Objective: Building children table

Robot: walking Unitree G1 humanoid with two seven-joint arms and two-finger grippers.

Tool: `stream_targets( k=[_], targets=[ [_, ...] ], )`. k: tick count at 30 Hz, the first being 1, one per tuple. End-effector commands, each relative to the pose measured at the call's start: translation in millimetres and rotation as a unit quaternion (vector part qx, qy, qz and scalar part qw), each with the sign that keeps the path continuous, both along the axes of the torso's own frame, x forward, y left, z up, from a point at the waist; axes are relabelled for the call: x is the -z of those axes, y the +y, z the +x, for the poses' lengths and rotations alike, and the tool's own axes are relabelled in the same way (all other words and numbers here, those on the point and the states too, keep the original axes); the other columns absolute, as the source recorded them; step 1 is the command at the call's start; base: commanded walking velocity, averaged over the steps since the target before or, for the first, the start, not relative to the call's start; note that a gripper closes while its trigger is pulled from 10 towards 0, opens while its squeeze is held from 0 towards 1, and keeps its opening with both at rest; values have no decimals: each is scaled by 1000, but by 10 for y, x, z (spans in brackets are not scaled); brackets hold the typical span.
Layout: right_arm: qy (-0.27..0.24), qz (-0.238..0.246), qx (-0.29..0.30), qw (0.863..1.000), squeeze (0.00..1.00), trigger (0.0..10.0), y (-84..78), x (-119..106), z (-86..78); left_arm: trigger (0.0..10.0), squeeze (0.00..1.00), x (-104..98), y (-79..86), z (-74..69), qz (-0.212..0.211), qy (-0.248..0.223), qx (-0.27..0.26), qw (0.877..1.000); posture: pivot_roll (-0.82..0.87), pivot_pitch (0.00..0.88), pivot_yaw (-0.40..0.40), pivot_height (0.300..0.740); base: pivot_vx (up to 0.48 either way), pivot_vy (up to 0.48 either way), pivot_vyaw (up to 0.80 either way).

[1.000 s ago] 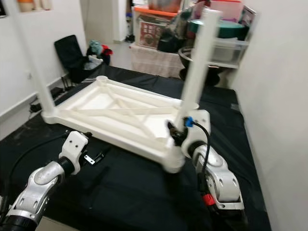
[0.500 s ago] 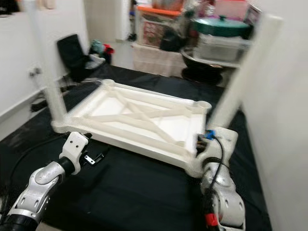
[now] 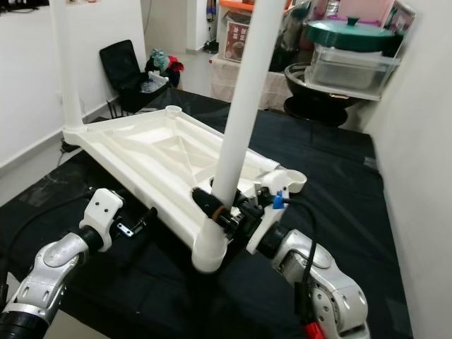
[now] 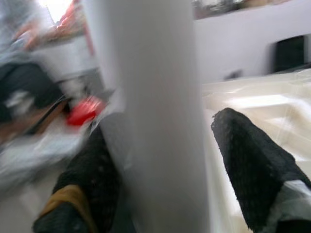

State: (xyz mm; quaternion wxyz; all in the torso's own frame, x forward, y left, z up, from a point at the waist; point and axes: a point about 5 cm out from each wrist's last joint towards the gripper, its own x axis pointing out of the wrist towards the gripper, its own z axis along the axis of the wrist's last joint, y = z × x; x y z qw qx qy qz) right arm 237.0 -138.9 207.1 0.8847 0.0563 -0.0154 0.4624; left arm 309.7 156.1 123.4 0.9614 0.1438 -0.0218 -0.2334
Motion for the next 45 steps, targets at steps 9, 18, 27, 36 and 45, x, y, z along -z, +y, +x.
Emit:
stream_targets(
  k=[9,18,27,36,45],
  targets=[
    [18,-17,-47,999,0,10000,25,157,-166,10000,0,27,-32,-6,6,9,12,1000,33,0,-71,740,0,0,0],
    [-19,3,-28,999,0,10000,22,14,-1,10000,0,28,-46,-2,7,9,17,1000,37,0,-73,740,0,0,0],
    [-33,20,-28,999,0,8039,139,-109,207,10000,0,36,-46,-12,5,9,13,1000,47,0,-94,740,0,0,0],
    [2,5,39,999,0,0,50,-10,295,10000,0,59,-25,-32,5,11,10,1000,32,0,-89,740,0,0,0],
    [43,-50,212,975,0,0,-207,138,443,10000,0,61,-46,-16,5,12,12,1000,18,0,-81,740,0,0,0]
  ],
)
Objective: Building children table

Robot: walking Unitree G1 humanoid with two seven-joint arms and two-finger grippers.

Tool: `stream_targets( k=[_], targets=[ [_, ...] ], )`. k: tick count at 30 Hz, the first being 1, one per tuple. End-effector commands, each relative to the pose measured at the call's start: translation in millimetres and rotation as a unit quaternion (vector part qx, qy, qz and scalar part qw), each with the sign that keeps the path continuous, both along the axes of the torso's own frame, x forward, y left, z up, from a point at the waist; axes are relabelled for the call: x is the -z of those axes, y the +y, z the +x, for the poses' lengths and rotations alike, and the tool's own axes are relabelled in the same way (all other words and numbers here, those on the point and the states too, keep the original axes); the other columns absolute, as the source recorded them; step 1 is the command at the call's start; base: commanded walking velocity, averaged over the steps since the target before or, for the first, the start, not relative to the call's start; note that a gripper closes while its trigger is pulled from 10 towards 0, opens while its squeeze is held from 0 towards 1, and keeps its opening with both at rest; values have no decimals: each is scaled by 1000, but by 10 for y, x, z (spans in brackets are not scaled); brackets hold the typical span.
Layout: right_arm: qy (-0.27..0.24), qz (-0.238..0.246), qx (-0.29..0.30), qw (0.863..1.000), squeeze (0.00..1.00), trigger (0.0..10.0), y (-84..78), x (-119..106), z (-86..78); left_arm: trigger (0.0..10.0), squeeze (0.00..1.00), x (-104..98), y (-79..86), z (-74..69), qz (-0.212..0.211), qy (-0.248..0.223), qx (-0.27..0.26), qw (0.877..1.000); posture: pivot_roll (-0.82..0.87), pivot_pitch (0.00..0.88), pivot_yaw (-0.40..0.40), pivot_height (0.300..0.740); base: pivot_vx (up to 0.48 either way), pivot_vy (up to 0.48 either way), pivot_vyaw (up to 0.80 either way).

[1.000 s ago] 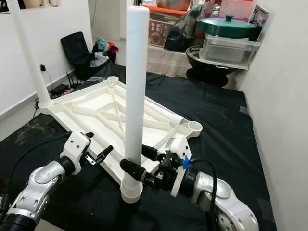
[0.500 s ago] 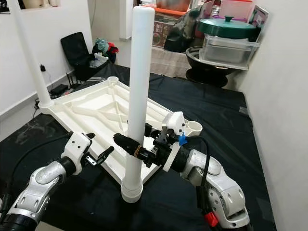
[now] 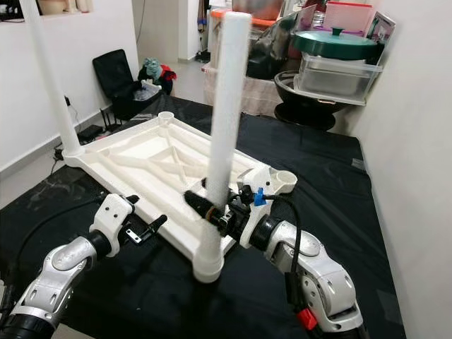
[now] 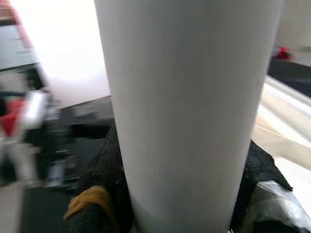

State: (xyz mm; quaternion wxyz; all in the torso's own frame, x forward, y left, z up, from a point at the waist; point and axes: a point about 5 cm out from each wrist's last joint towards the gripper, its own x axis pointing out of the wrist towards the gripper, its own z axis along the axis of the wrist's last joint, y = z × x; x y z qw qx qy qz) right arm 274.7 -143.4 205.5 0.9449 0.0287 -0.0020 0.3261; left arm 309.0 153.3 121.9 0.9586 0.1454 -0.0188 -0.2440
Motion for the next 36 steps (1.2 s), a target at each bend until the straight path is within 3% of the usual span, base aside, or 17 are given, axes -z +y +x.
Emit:
stream_targets(
  k=[1,10,16,17,18,19,20,23,24,26,27,28,29,30,31,32,36],
  targets=[
    [36,-14,66,997,0,0,-162,122,66,10000,0,47,-18,-9,2,8,1,1000,18,0,-81,740,0,0,0],
    [15,5,85,996,0,0,-160,70,80,10000,0,46,-36,2,2,8,4,1000,20,0,-79,740,0,0,0],
    [35,-20,166,985,0,0,-260,139,165,10000,0,40,-32,3,3,6,2,1000,23,0,-83,740,0,0,0],
    [51,-33,232,971,0,0,-358,188,199,10000,0,40,-25,0,3,6,1,1000,23,0,-84,740,0,0,0],
    [67,-45,326,942,0,0,-508,227,215,10000,0,40,-19,-1,4,6,-1,1000,23,0,-84,740,0,0,0],
    [67,-45,326,942,0,0,-508,227,215,10000,0,40,-19,-1,4,6,-1,1000,23,0,-84,740,0,0,0],
    [75,-47,406,909,0,0,-629,246,180,10000,0,41,-10,-1,4,5,-4,1000,21,0,-83,740,0,0,0],
    [75,-47,406,909,0,0,-629,246,180,10000,0,41,-10,-1,4,5,-4,1000,21,0,-83,740,0,0,0],
    [81,-41,484,870,0,0,-715,278,75,10000,0,43,-7,2,5,5,-7,1000,16,0,-78,740,0,0,0],
    [81,-41,484,870,0,0,-715,278,75,10000,0,43,-7,2,5,5,-7,1000,16,0,-78,740,0,0,0],
    [83,-34,540,837,0,0,-746,322,-48,10000,0,45,-13,9,5,5,-9,1000,11,0,-71,740,0,0,0],
    [83,-34,540,837,0,0,-746,322,-48,10000,0,45,-13,9,5,5,-9,1000,11,0,-71,740,0,0,0],
    [85,-28,575,813,0,0,-748,355,-146,10000,0,45,-21,15,5,5,-10,1000,11,0,-69,740,0,0,0],
    [85,-28,575,813,0,0,-748,355,-146,10000,0,45,-21,15,5,5,-10,1000,11,0,-69,740,0,0,0],
    [86,-26,593,800,0,0,-732,372,-205,10000,0,44,-28,20,5,5,-11,1000,10,0,-67,740,0,0,0],
    [90,-30,574,813,0,10000,-649,383,-184,10000,0,44,-31,25,5,5,-11,1000,8,0,-64,740,0,0,0],
    [74,-30,542,837,0,10000,-567,334,-129,10000,0,49,-33,25,5,6,-11,1000,11,0,-66,740,0,0,0]
  ],
)
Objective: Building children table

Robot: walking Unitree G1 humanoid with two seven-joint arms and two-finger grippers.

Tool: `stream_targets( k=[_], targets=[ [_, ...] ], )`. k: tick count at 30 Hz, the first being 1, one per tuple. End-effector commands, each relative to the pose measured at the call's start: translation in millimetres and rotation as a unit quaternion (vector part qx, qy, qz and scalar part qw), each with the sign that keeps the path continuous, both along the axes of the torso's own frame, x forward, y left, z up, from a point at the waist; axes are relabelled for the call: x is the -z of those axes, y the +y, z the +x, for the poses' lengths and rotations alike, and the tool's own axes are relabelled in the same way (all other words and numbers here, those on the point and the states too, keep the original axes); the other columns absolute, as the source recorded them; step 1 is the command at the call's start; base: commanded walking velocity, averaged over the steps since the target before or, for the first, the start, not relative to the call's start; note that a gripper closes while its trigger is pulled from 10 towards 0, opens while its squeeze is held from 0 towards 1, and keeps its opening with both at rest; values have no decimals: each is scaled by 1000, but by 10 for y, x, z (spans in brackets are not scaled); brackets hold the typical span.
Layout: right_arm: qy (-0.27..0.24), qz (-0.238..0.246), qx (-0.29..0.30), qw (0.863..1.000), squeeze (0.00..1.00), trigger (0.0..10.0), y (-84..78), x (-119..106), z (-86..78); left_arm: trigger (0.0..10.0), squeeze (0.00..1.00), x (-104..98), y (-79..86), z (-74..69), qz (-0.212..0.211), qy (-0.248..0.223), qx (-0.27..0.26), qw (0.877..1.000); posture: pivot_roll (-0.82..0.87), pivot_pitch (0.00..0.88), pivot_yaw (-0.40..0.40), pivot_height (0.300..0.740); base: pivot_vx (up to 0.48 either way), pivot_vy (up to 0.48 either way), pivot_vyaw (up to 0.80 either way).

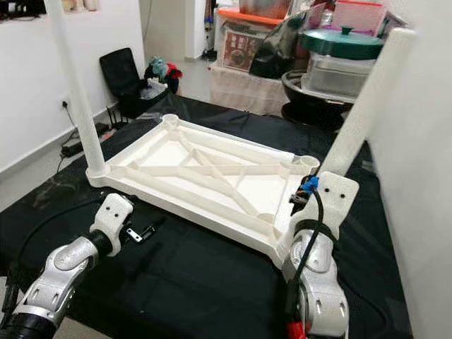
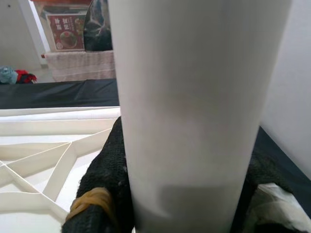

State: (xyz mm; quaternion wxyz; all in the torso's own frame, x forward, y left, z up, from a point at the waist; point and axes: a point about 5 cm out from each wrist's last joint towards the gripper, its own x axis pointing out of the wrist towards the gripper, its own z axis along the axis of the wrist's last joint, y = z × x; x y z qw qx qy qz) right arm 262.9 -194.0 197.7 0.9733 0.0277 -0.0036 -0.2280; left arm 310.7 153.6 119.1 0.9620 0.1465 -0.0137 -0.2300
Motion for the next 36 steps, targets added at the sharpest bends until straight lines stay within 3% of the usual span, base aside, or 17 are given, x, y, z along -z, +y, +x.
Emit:
stream_targets(
  k=[1,5,6,11,12,13,14,15,18,19,22,23,25,26,27,33,36],
  targets=[
    [56,10,12,998,1000,10000,-42,215,6,10000,0,21,-36,8,4,4,4,1000,11,0,-66,740,0,0,0],
    [42,16,0,999,1000,10000,-6,134,54,10000,0,20,-31,11,3,4,2,1000,15,0,-70,740,0,0,0],
    [28,12,-15,999,0,10000,12,81,78,10000,0,19,-26,10,3,4,2,1000,14,0,-68,740,0,0,0],
    [-12,20,-63,998,0,10000,44,-32,135,10000,0,17,-15,5,4,4,3,1000,18,0,-71,740,0,0,0],
    [-37,21,-123,991,0,10000,84,-100,171,10000,0,16,-8,4,3,3,3,1000,21,0,-72,740,0,0,0],
    [-37,21,-123,991,0,10000,84,-100,171,10000,0,16,-8,4,3,3,3,1000,21,0,-72,740,0,0,0],
    [-65,22,-200,977,0,10000,137,-188,184,10000,0,13,-3,4,4,3,4,1000,23,0,-73,740,0,0,0],
    [-65,22,-200,977,0,10000,137,-188,184,10000,0,13,-3,4,4,3,4,1000,23,0,-73,740,0,0,0],
    [-87,-35,-393,915,0,10000,312,-282,104,10000,0,5,4,8,5,1,7,1000,26,0,-76,740,0,0,0],
    [-80,-46,-414,906,0,10000,335,-260,90,10000,0,3,3,9,5,0,7,1000,27,0,-77,740,0,0,0],
    [-66,-51,-420,904,0,10000,349,-194,105,10000,0,2,2,7,5,0,7,1000,32,0,-80,740,0,0,0],
    [-64,-50,-425,901,0,8000,365,-167,109,10000,0,1,5,3,5,-1,7,1000,37,0,-81,740,0,0,0],
    [-63,-50,-430,899,0,8000,376,-152,111,10000,0,1,7,-1,5,-1,6,1000,37,0,-81,740,0,0,0],
    [-66,-47,-442,893,0,1961,396,-142,101,10000,0,2,12,-7,6,0,6,1000,38,0,-82,740,0,0,0],
    [-68,-44,-456,886,0,0,420,-129,82,10000,0,4,17,-13,6,0,6,1000,39,0,-83,740,0,0,0],
    [-77,-43,-495,864,0,0,428,-106,29,10000,0,5,21,-17,6,1,8,1000,35,0,-79,740,0,0,0],
    [-80,-45,-481,872,0,0,394,-106,38,10000,0,2,9,-10,5,1,11,1000,31,0,-77,740,0,0,0]
  ],
)
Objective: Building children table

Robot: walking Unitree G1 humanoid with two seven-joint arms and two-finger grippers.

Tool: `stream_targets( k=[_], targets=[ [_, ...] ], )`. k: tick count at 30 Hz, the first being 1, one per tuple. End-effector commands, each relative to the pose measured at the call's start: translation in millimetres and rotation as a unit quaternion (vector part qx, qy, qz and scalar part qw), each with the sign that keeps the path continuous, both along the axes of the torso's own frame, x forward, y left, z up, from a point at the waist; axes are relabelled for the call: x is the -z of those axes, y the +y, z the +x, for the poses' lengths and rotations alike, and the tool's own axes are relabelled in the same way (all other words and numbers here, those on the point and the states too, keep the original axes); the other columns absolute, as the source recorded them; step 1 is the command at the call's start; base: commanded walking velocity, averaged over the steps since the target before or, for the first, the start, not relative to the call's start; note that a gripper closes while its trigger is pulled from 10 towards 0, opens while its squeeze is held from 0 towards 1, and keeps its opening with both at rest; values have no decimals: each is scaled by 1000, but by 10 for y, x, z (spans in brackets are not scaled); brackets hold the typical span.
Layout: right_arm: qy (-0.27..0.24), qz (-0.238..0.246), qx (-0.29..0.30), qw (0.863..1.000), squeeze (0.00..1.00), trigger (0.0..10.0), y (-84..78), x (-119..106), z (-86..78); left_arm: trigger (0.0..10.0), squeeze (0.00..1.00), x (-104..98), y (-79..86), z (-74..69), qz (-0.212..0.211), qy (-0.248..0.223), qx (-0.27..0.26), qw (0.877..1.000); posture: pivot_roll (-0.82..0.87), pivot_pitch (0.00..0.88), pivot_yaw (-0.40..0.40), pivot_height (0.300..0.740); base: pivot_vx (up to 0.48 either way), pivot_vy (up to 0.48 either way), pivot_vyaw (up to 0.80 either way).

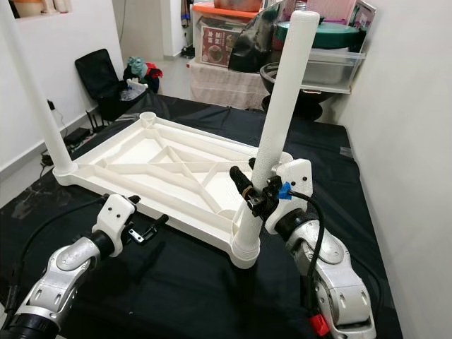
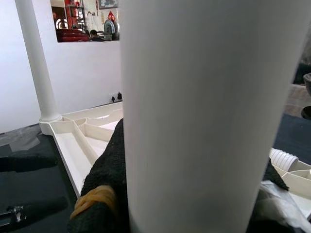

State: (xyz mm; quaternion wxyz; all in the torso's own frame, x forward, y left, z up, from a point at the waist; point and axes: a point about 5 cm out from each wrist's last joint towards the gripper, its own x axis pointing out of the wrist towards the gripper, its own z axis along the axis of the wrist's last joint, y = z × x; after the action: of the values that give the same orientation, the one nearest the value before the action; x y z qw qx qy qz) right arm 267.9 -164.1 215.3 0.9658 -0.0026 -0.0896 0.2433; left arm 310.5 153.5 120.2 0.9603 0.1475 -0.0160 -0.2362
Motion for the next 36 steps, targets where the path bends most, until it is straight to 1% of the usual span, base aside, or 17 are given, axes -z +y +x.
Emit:
stream_targets(
  k=[1,6,7,9,11,13,14,16,19,20,22,23,24,25,34,35,36],
  targets=[
    [10,-3,-17,1000,0,0,76,70,-2,10000,0,11,4,-6,4,2,5,1000,31,0,-77,740,0,0,0],
    [17,-10,68,997,0,0,14,89,76,10000,0,12,-10,-6,3,2,6,1000,25,0,-76,740,0,0,0],
    [33,-8,174,984,0,0,-95,122,146,10000,0,14,-11,-9,3,2,5,1000,27,0,-78,740,0,0,0],
    [33,-8,174,984,0,0,-95,122,146,10000,0,14,-11,-9,3,2,5,1000,27,0,-78,740,0,0,0],
    [75,-2,376,923,0,0,-336,247,118,10000,0,19,-7,-17,2,2,1,1000,28,0,-81,740,0,0,0],
    [75,-2,376,923,0,0,-336,247,118,10000,0,19,-7,-17,2,2,1,1000,28,0,-81,740,0,0,0],
    [88,-4,433,897,0,0,-406,309,49,10000,0,22,-4,-21,2,3,0,1000,28,0,-81,740,0,0,0],
    [97,-5,458,884,0,0,-421,352,-10,10000,0,25,-2,-23,2,3,-1,1000,24,0,-79,740,0,0,0],
    [102,-8,462,881,0,0,-403,374,-38,10000,0,27,-3,-21,2,3,-2,1000,20,0,-76,740,0,0,0],
    [108,-13,448,887,0,1804,-352,390,-30,10000,0,26,-10,-14,2,3,-2,1000,18,0,-75,740,0,0,0],
    [108,-13,448,887,0,1804,-352,390,-30,10000,0,26,-10,-14,2,3,-2,1000,18,0,-75,740,0,0,0],
    [112,-20,433,894,0,7333,-306,401,-12,10000,0,24,-18,-8,2,3,-2,1000,20,0,-75,740,0,0,0],
    [112,-20,433,894,0,7333,-306,401,-12,10000,0,24,-18,-8,2,3,-2,1000,20,0,-75,740,0,0,0],
    [114,-21,420,900,0,10000,-272,404,6,10000,0,22,-24,-4,1,3,-1,1000,20,0,-75,740,0,0,0],
    [102,-15,419,902,0,10000,-186,361,48,10000,0,25,-26,-4,2,3,-1,1000,24,0,-76,740,0,0,0],
    [97,-12,416,904,408,10000,-186,344,49,10000,0,25,-27,-4,2,3,-1,1000,24,0,-76,740,0,0,0],
    [97,-12,416,904,408,10000,-186,344,49,10000,0,25,-27,-4,2,3,-1,1000,24,0,-76,740,0,0,0]
  ],
)
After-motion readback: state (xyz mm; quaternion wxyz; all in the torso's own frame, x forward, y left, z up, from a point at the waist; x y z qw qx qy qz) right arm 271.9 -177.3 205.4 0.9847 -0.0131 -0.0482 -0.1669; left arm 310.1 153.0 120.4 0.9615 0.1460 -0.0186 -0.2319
